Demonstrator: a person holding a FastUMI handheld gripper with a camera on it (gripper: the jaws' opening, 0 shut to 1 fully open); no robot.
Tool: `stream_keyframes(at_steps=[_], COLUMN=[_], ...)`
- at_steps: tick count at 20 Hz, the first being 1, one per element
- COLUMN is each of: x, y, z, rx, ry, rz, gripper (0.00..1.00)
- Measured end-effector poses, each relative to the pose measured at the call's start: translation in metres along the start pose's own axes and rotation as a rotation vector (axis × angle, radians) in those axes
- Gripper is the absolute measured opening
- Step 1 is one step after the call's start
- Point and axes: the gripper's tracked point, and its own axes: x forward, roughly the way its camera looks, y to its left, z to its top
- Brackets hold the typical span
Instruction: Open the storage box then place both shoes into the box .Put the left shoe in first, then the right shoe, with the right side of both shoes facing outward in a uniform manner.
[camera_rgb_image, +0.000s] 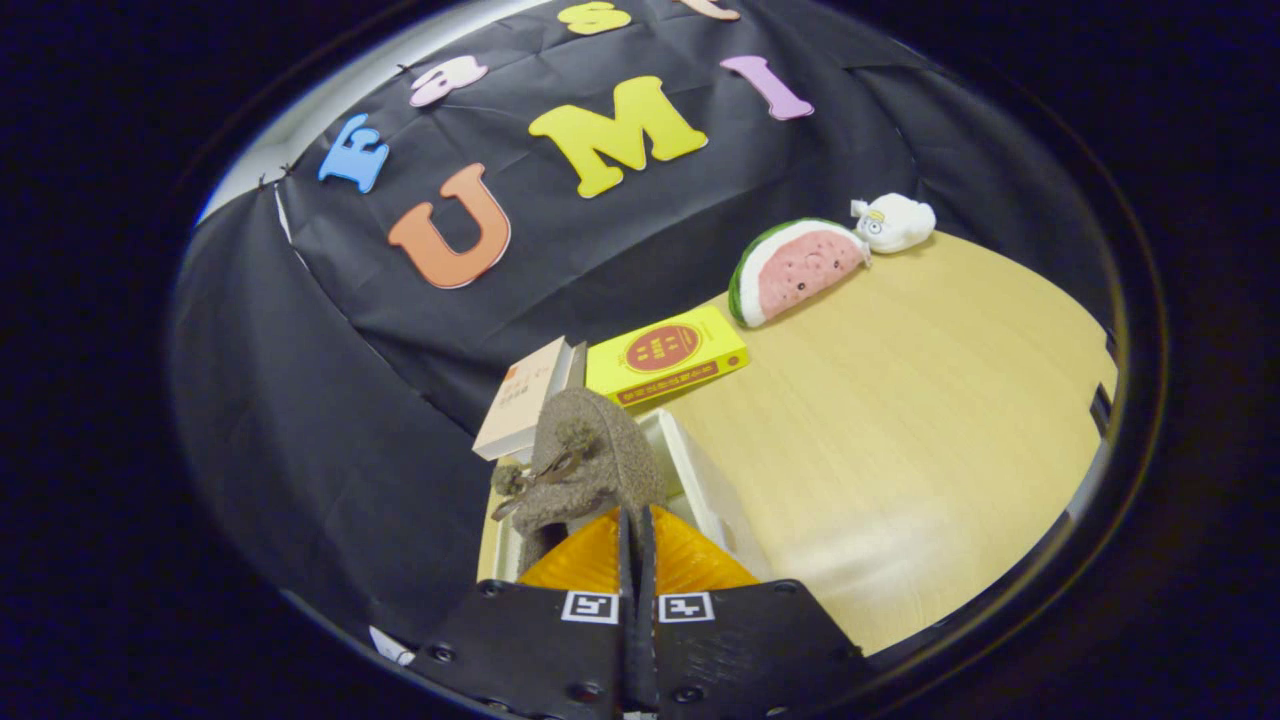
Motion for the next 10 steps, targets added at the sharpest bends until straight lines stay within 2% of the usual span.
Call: stream_keyframes(at_steps=[3,9,10], x=[0.002,0.007,0.008], y=[-0.007,-0.012,-0.011], z=[-0.009,-0.025,-0.026], rx=[-0.029,-0.030,-0.030], ry=[-0.034,-0.031,-0.030], rz=[-0.040,-0.043,-0.034], gripper=[0.00,0.01,0.05])
